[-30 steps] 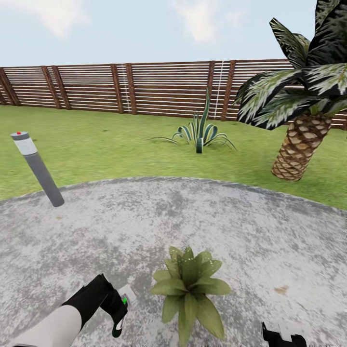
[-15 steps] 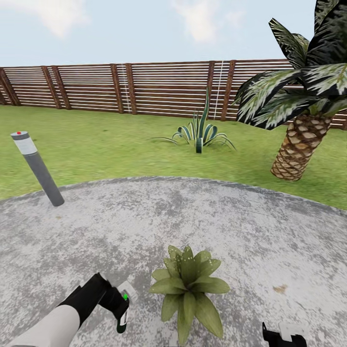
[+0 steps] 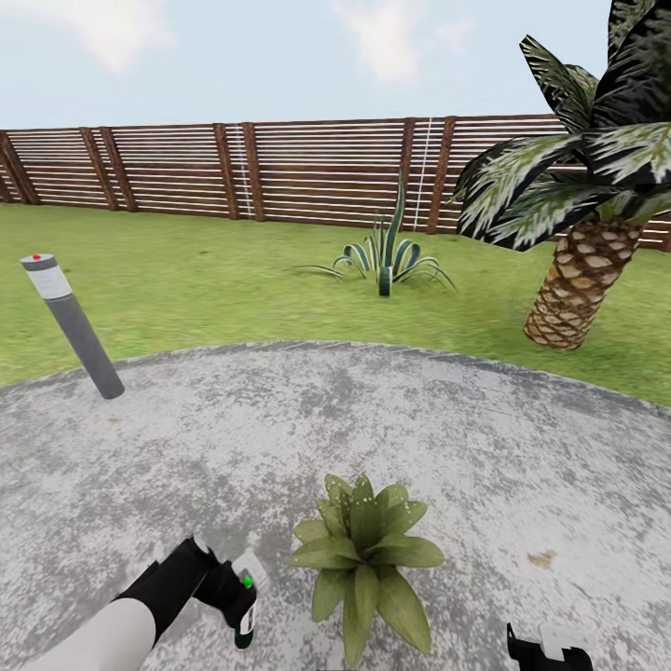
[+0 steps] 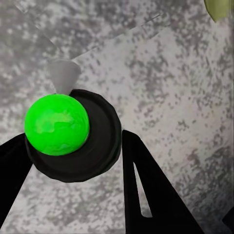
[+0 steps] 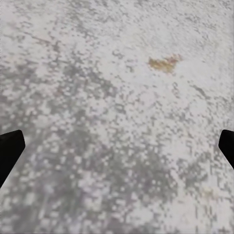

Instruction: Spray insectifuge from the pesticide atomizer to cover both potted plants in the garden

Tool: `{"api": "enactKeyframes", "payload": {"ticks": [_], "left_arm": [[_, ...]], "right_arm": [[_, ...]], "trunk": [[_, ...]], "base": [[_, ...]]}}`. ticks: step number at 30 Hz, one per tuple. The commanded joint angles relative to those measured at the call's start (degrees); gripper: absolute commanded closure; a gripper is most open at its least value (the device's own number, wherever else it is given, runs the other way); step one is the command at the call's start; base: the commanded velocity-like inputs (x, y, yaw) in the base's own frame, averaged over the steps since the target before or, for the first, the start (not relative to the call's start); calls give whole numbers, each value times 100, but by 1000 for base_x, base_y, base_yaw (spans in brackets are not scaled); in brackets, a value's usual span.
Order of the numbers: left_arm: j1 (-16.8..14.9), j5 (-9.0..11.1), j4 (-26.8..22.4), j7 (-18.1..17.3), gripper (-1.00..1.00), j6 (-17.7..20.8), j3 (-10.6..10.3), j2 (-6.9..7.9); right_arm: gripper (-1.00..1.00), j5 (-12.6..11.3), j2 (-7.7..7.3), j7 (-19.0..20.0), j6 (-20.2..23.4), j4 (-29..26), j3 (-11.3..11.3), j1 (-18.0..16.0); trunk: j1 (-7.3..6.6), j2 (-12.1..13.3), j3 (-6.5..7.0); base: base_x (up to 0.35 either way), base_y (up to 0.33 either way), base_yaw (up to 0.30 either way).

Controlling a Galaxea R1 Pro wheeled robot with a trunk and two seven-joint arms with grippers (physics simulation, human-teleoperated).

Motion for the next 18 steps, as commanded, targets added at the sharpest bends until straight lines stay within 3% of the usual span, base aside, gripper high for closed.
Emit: {"api": "enactKeyframes", "payload": {"ticks": [1,8,18], "left_arm": [[12,1,-14,-15,100,37,-45,2],[24,-19,-24,23,100,48,-82,0],[24,-21,-39,28,100,51,-83,8]], "right_arm": [[-100,61,4,-27,-20,9,-29,-5],[-100,61,8,-27,-20,9,-29,-5],[-100,61,8,-27,-20,10,-29,-5]], "trunk": [[-1,-2,-5],[-1,-2,-5],[-1,-2,-5]], "base": [[0,0,11],[0,-25,193],[-12,-253,41]]}}
